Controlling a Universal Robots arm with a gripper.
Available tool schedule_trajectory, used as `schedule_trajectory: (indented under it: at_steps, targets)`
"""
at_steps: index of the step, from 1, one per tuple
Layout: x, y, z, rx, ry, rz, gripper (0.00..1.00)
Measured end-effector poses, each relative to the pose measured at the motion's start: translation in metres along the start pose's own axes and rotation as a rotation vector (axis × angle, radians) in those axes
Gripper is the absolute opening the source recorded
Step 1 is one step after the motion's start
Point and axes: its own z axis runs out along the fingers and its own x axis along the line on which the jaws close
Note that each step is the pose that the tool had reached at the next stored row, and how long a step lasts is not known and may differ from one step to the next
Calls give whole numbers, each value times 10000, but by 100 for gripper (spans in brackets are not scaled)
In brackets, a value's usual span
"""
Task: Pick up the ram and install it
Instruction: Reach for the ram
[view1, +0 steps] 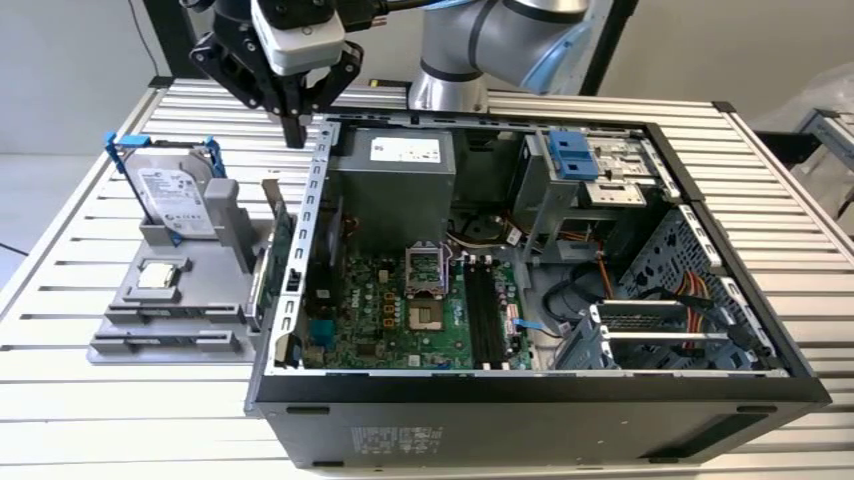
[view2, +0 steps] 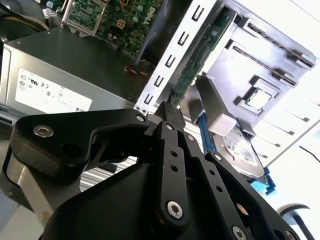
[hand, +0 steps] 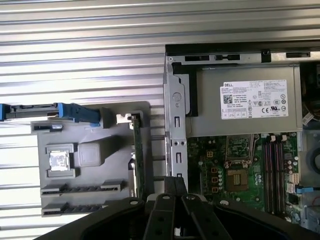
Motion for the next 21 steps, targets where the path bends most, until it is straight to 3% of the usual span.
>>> schedule_trajectory:
  at_steps: [21]
  targets:
    - [301,-21,-5,1,11,-1,0]
